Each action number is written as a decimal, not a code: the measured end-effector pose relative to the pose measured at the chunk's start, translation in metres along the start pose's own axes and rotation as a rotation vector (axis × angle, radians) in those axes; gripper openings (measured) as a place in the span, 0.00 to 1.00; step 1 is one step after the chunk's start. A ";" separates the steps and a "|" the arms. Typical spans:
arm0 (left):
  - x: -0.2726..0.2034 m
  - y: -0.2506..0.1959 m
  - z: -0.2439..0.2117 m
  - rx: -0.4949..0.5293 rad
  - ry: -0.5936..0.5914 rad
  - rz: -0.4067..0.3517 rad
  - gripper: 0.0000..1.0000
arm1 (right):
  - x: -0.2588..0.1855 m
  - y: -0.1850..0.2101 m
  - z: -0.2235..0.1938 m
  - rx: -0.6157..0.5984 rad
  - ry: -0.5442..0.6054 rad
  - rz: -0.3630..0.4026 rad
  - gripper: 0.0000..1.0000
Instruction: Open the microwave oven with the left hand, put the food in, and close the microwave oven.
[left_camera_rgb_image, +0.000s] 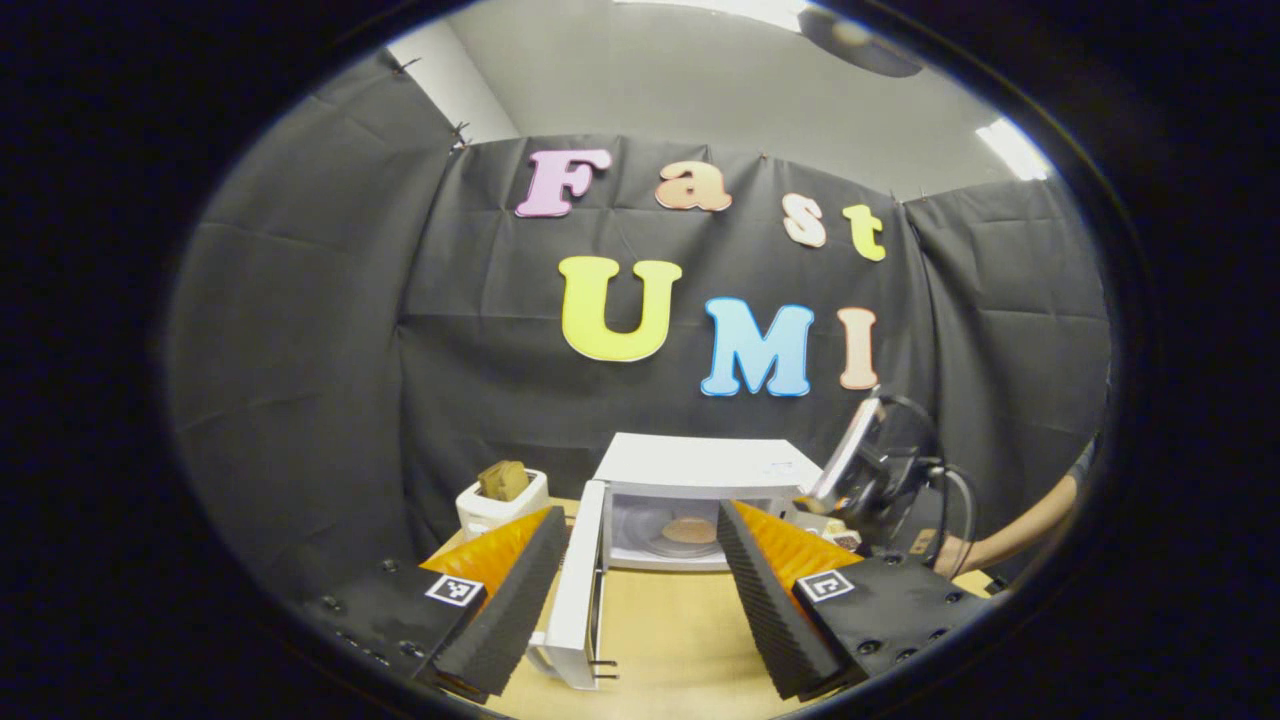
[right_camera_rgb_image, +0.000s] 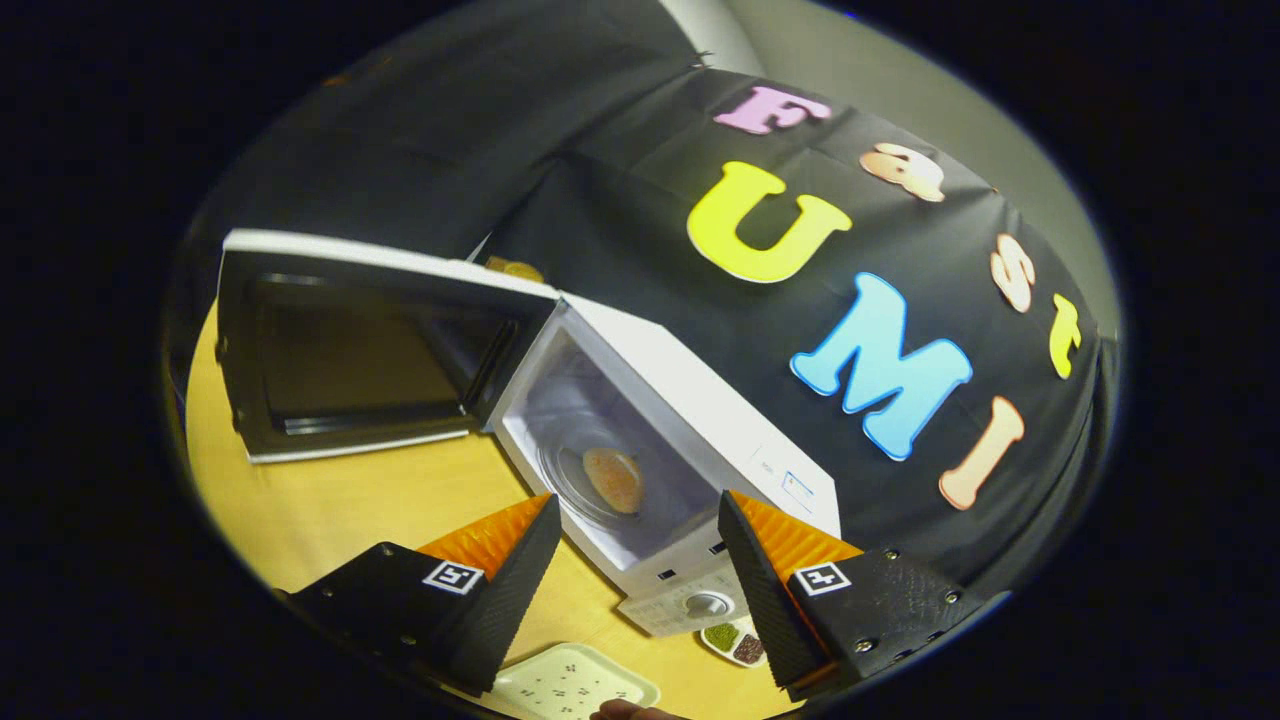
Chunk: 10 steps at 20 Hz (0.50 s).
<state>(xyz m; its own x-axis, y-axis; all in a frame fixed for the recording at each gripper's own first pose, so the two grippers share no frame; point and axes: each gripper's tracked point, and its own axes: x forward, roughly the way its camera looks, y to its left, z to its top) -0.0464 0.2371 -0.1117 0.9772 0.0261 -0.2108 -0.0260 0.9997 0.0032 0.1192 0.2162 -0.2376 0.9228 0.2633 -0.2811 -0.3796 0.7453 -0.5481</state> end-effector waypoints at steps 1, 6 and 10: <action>0.000 -0.001 -0.004 -0.003 0.005 -0.008 0.98 | -0.015 -0.010 0.010 0.079 -0.017 -0.016 0.97; 0.005 -0.023 -0.003 -0.017 -0.003 -0.109 0.99 | -0.073 -0.056 0.042 0.362 -0.071 -0.131 0.97; 0.011 -0.035 0.002 -0.010 -0.012 -0.182 0.94 | -0.113 -0.083 0.060 0.448 -0.104 -0.203 0.97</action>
<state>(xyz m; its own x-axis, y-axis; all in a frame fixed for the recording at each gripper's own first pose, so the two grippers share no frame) -0.0342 0.2020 -0.1126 0.9684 -0.1551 -0.1951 0.1494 0.9878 -0.0440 0.0506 0.1613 -0.1127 0.9855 0.1278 -0.1116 -0.1470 0.9717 -0.1850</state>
